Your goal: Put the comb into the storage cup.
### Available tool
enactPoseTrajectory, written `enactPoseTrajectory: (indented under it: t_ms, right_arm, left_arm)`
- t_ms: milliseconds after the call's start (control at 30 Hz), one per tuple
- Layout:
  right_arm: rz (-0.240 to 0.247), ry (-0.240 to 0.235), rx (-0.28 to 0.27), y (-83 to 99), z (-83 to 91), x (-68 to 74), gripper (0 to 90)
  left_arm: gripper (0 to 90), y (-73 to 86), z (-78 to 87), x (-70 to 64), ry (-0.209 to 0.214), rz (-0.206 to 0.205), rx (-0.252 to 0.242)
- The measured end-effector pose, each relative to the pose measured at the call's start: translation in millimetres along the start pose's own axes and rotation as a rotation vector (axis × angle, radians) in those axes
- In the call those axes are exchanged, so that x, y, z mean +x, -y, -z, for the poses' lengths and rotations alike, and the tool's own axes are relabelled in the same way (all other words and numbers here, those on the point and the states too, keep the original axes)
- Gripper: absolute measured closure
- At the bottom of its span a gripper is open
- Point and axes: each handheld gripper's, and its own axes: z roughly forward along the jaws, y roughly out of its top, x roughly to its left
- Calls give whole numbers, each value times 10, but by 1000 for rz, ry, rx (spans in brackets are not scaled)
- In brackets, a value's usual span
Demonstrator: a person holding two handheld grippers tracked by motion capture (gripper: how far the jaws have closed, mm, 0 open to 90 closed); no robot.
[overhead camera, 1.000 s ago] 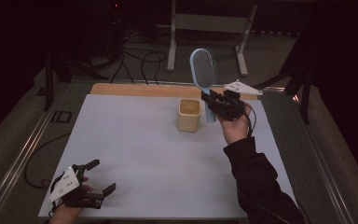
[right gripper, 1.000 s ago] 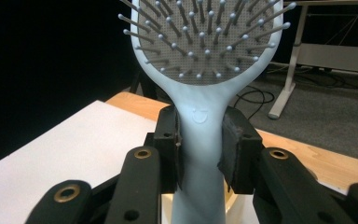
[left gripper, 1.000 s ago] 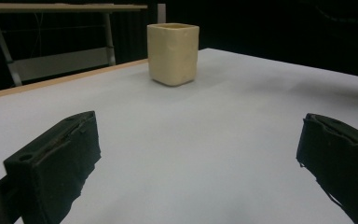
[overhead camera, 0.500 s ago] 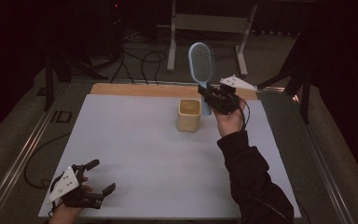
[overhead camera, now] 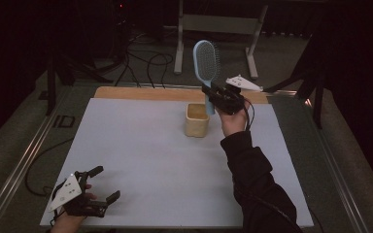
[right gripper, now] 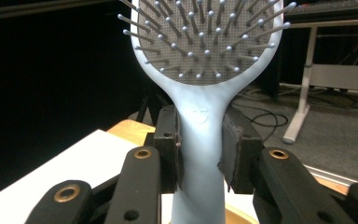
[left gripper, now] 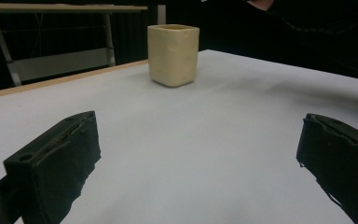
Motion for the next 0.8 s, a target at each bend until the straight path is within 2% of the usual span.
enactPoseTrajectory:
  t_ms: [67,267,433,633,800]
  right_arm:
    - [8,-7,-8,17,-33,-7,707]
    - [-19,-28,-25,72,-114,-45,707]
    - [-15,-40,-35,106,-163,-67,707]
    - [-27,-64,-70,137,-212,-114,707]
    - [-33,-58,-72,184,-263,-138,707]
  left_arm:
    - [0,0,1,-1,0,0,0]
    - [0,0,5,1,0,0,-3]
    - [0,1,3,3,2,2,-4]
    - [0,1,3,3,3,2,-3]
    - [0,3,5,7,5,10,-7]
